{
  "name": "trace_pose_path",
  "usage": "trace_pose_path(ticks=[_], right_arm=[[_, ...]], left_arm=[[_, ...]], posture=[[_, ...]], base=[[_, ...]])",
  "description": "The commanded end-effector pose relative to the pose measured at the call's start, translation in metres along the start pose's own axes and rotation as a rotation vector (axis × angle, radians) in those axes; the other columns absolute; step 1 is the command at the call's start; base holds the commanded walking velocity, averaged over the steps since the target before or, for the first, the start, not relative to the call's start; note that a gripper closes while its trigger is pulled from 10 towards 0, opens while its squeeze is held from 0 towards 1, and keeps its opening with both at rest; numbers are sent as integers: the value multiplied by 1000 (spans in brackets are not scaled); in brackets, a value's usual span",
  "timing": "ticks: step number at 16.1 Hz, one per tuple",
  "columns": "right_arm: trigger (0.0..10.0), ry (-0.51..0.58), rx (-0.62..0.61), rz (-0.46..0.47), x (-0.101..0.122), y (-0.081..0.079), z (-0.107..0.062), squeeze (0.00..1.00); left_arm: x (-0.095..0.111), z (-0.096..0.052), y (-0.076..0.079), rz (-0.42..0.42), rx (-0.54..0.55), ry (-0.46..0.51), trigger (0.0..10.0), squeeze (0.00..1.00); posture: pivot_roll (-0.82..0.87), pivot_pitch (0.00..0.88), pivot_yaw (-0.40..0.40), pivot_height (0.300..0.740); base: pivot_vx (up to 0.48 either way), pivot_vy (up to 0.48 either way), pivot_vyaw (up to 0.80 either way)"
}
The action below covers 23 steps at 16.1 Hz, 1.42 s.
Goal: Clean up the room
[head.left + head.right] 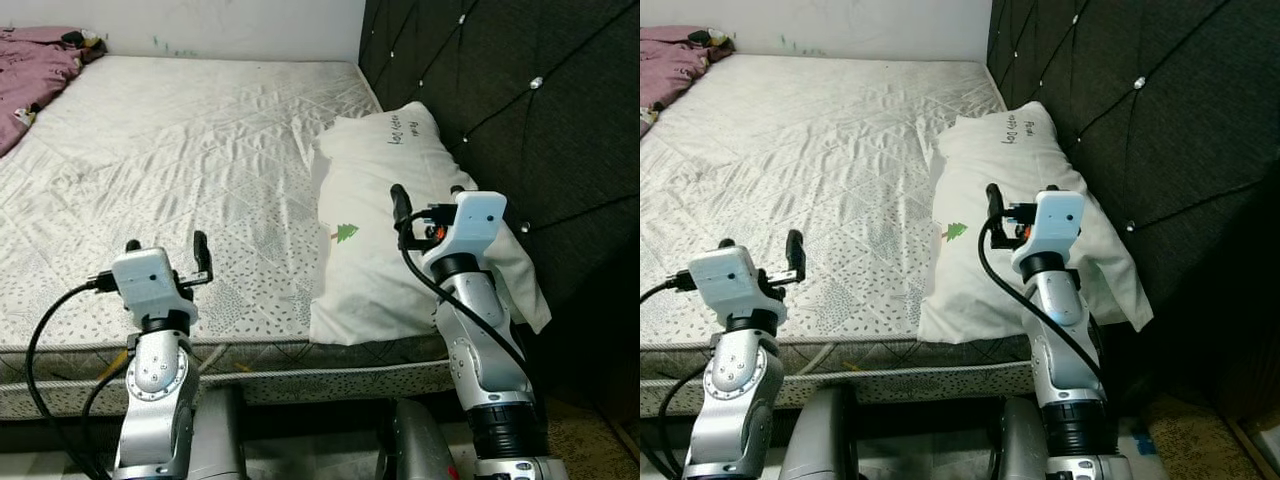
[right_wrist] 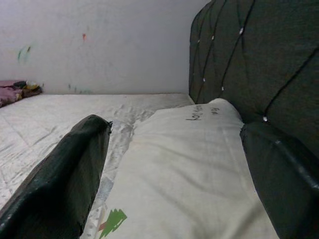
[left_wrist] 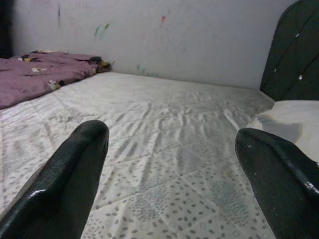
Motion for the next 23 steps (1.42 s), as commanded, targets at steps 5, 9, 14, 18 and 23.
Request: trace_pose_path(ticks=[5, 9, 14, 18, 23], right_arm=[[10000, 5, 5, -19, 0, -2, 2, 0], [10000, 7, -5, -36, 2, 5, 2, 0], [10000, -39, -23, -38, -11, 11, -6, 0], [10000, -39, -14, -53, -10, 12, -8, 0], [10000, -45, -45, -64, -13, 19, -8, 0]], left_arm=[[10, 11, -2, 18, -20, 10, 10000, 0], [6, 6, 9, 4, -32, -2, 10000, 0], [-6, -2, 6, 7, -29, -54, 10000, 0], [-3, 5, 2, 8, -8, -48, 10000, 0], [-29, -1, 15, 5, -59, -149, 10000, 0]], posture=[[41, 0, 12, 622], [34, 2, 3, 667], [35, 12, -5, 712], [22, 16, -8, 740], [8, 0, 30, 740]], base=[[0, 0, 0], [0, 0, 0], [0, 0, 0], [0, 0, 0], [0, 0, 0]])
Point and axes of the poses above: a point about 5 cm out from each wrist's last joint towards the gripper, its own z axis pointing out of the wrist towards the gripper, its own x axis along the axis of the wrist's last joint, y = z × x, the point moved 5 cm from there along z, pointing out of the wrist towards the gripper, and after that the axes turned 10 degrees about -z, right-handed, at the moved point
